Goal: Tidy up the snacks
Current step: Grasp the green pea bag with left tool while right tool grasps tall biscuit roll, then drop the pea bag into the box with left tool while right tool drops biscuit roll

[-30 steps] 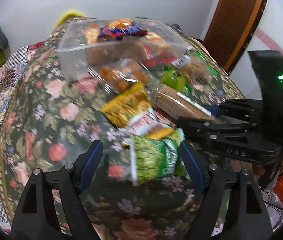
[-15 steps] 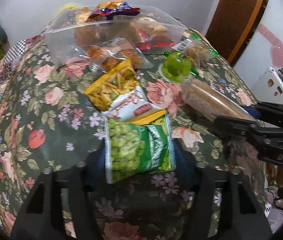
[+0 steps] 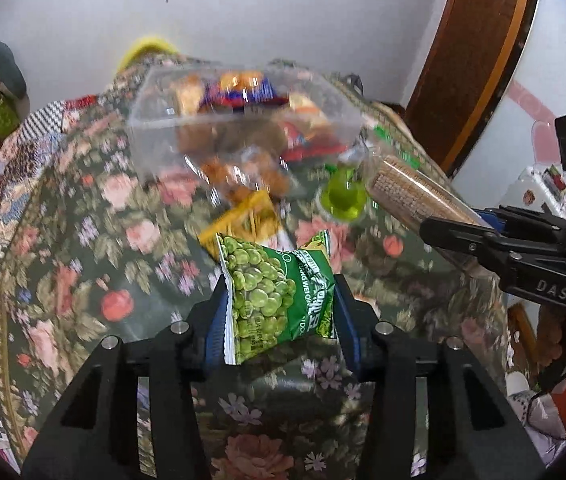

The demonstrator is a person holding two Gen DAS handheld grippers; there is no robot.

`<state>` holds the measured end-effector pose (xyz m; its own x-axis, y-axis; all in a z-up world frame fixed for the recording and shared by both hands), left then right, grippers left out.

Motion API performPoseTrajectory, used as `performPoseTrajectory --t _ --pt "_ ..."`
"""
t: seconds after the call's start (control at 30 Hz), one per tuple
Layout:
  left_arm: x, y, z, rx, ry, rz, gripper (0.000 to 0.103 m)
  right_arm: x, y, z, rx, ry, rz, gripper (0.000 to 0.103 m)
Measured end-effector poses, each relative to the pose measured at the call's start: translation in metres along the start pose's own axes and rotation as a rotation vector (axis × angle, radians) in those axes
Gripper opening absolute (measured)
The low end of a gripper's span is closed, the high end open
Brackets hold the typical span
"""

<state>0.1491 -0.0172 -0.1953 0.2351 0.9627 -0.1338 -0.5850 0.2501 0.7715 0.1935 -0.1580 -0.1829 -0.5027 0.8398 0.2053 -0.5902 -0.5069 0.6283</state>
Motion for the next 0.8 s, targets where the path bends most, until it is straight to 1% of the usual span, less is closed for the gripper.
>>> performPoseTrajectory --t 0.13,0.43,0.47,0.5,0.63,0.8 --pt "0.008 0.010 0.024 -0.055 0.002 0.029 0.048 -0.001 0.007 0.020 -0.048 -0.001 -0.008 0.032" --pt "0.034 0.012 0.075 -0.120 0.007 0.088 0.048 -0.005 0.015 0.067 -0.140 0.000 -0.023 0.032" --pt "0.038 0.011 0.079 -0.127 0.005 0.096 0.048 -0.004 0.014 0.069 -0.124 -0.005 -0.012 0.032" --pt "0.041 0.010 0.084 -0.132 0.003 0.106 0.048 -0.005 0.013 0.074 -0.131 -0.008 -0.014 0.032" --pt "0.059 -0.001 0.103 -0.135 0.011 0.141 0.048 -0.010 0.004 0.091 -0.146 -0.013 -0.031 0.032" --pt "0.082 -0.025 0.119 -0.116 0.047 0.145 0.048 -0.015 -0.012 0.105 -0.140 -0.024 -0.048 0.032"
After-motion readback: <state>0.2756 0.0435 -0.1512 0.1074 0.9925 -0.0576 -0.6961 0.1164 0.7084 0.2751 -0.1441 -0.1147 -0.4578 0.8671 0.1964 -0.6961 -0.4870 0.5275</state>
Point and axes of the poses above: each gripper's, at about its wrist camera, not at the fingertips, and y roughly against the way its jaws point, x to its left, z to its top, the point moved 7 cm from there along -y, roughly the way its jaws point, and after that the axes turned 4 degrees about -y, right-handed, at the moved point
